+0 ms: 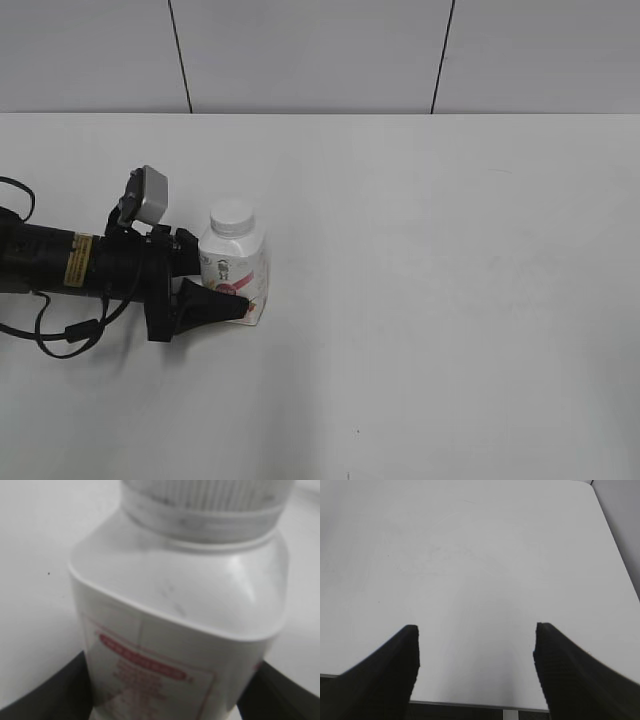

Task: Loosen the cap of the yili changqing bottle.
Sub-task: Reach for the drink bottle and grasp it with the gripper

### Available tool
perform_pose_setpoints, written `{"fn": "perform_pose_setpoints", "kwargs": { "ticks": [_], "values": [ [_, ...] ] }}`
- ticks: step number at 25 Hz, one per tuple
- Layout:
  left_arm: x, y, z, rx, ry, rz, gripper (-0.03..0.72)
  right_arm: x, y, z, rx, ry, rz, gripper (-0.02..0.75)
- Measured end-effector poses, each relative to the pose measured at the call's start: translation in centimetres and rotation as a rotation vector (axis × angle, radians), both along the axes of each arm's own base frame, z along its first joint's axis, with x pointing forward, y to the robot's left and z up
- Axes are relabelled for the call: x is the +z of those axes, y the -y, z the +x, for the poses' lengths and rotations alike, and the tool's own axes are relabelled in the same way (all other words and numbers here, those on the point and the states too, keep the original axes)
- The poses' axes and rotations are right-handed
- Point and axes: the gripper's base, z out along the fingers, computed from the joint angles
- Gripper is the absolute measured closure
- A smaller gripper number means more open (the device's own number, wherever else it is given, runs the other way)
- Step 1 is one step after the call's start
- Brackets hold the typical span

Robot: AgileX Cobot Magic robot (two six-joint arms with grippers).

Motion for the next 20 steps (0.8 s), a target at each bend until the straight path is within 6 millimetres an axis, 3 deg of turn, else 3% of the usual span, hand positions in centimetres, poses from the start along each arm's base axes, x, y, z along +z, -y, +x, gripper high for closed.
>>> {"fn": "perform_pose_setpoints", "kwargs": {
  "ticks": [20],
  "values": [
    [0.07, 0.06, -0.22, -0.035, 0.016, -0.007, 0.195, 0.00, 0.00, 0.00, 0.000, 0.000, 0.000, 0.172]
  ]
}}
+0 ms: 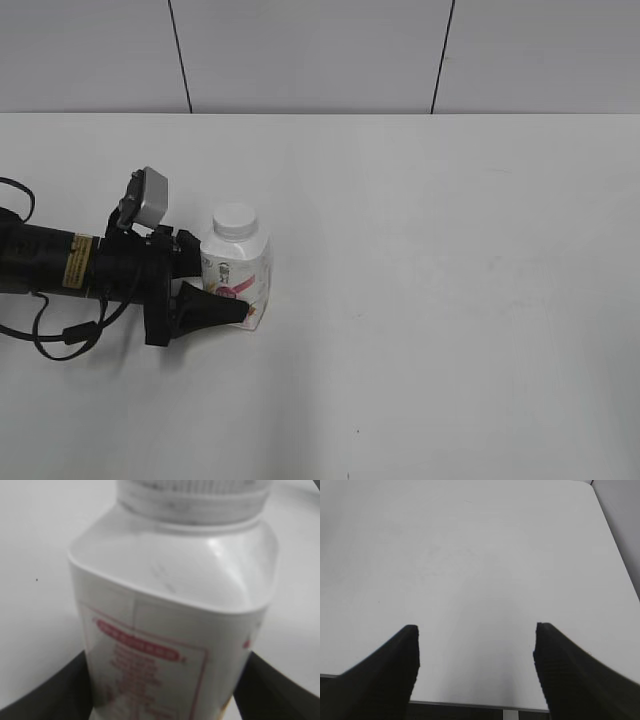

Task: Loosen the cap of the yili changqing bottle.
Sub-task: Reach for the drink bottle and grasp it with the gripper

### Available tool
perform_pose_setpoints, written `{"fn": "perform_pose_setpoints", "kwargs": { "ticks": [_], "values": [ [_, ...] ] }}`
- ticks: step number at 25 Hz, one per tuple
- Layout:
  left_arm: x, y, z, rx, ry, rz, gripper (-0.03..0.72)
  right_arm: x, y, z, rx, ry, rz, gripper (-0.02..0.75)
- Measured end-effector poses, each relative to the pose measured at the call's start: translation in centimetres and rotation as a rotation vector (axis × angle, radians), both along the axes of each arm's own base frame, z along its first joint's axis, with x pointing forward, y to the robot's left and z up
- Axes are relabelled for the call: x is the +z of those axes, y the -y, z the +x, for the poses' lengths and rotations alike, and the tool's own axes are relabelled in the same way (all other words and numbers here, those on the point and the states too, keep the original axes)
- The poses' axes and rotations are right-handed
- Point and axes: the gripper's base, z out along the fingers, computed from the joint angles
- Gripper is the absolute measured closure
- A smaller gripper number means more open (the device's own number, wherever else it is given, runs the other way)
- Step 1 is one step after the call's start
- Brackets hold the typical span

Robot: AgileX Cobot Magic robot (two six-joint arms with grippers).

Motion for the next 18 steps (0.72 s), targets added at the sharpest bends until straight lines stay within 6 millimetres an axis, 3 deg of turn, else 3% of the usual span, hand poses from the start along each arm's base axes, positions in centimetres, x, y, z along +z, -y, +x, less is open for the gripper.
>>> {"fn": "perform_pose_setpoints", "kwargs": {
  "ticks": [8, 18],
  "values": [
    [0.36, 0.19, -0.25, -0.035, 0.002, -0.042, 0.111, 0.00, 0.00, 0.00, 0.000, 0.000, 0.000, 0.172],
    [-0.26, 0.20, -0.50, -0.056, -0.005, -0.044, 0.101, 0.00, 0.00, 0.00, 0.000, 0.000, 0.000, 0.172]
  ]
}}
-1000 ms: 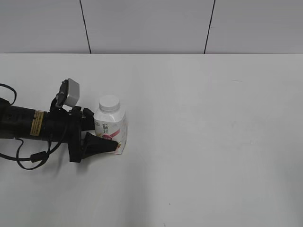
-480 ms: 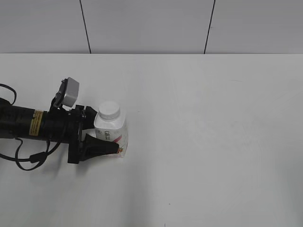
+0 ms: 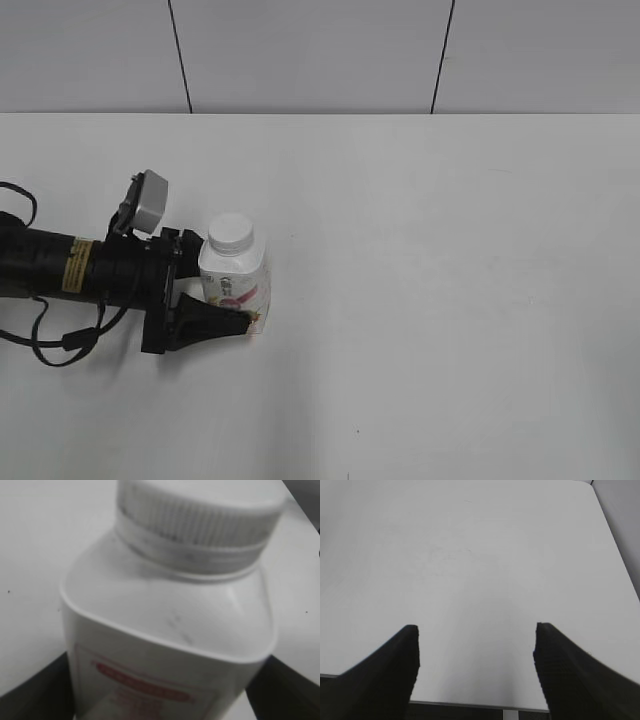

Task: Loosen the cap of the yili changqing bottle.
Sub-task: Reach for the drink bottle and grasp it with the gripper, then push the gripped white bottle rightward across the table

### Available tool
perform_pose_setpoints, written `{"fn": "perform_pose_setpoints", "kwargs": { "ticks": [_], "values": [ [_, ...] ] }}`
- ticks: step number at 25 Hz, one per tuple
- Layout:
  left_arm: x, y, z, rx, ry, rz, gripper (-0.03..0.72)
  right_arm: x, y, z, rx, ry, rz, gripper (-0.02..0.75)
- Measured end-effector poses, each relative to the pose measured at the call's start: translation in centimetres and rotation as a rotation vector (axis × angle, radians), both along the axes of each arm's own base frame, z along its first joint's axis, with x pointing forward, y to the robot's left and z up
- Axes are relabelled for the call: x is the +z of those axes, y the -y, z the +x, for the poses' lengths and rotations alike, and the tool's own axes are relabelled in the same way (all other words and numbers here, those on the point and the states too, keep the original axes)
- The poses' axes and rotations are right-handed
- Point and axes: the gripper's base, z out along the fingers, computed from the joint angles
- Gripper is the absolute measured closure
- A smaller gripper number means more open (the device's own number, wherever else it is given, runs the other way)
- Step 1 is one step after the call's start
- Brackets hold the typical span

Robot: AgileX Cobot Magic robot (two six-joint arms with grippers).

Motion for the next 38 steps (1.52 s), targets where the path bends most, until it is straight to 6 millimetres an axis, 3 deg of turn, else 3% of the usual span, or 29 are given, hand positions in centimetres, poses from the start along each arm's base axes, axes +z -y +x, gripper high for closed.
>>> {"fn": "perform_pose_setpoints", "kwargs": {
  "ticks": [9, 16, 25, 29, 38],
  "values": [
    [-0.1, 0.1, 0.2, 0.018, 0.025, -0.029, 0.116, 0.0, 0.0, 0.0, 0.000, 0.000, 0.000, 0.172],
    [-0.5, 0.2, 0.2, 0.023, 0.025, -0.047, 0.243, 0.0, 0.0, 0.0, 0.000, 0.000, 0.000, 0.172],
    [-0.4, 0.6, 0.2, 0.018, 0.026, -0.056, 0.246, 0.0, 0.0, 0.0, 0.000, 0.000, 0.000, 0.172],
    [-0.2, 2.3, 0.5, -0.015, 0.055, -0.053, 0.249, 0.0, 0.0, 0.0, 0.000, 0.000, 0.000, 0.172],
    [1.3, 8.6, 1.0, -0.024, 0.118, -0.118, 0.249, 0.0, 0.0, 0.0, 0.000, 0.000, 0.000, 0.172]
  ]
}}
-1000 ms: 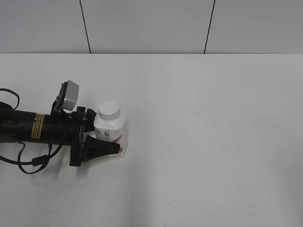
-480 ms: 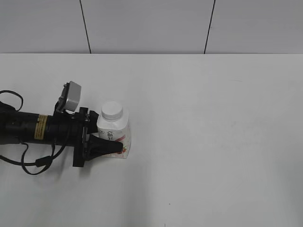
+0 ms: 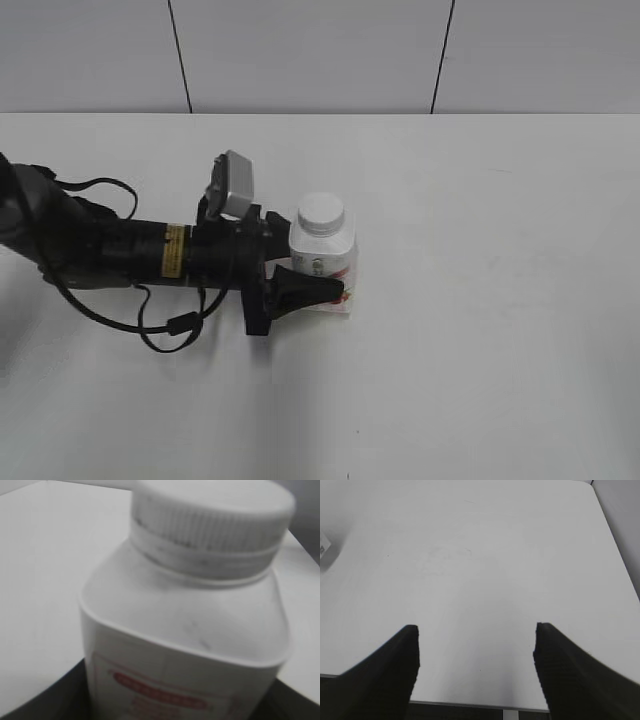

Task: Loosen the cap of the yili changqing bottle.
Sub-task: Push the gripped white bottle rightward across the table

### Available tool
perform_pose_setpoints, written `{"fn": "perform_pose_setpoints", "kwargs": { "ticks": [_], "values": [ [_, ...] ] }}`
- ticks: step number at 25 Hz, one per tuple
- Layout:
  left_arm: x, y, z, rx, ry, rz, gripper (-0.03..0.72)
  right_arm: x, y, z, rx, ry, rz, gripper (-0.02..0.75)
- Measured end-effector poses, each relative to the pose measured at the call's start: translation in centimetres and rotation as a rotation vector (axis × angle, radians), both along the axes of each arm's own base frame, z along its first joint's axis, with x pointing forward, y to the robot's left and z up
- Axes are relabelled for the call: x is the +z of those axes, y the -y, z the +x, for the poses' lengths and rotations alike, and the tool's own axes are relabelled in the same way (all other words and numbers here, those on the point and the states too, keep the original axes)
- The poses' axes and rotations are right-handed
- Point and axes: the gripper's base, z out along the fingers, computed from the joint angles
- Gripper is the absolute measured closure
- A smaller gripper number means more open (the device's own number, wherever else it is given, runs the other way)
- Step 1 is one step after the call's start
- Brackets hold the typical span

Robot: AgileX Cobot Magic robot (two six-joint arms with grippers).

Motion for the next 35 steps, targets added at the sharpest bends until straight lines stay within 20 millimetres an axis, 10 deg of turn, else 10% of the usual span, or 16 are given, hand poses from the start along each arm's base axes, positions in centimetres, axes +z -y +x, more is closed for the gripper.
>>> {"fn": "perform_pose_setpoints", "kwargs": {
  "ticks": [35],
  "values": [
    [-2.2, 1.9, 0.5, 0.077, -0.043, 0.033, 0.252, 0.0, 0.0, 0.0, 0.000, 0.000, 0.000, 0.172]
  ]
}}
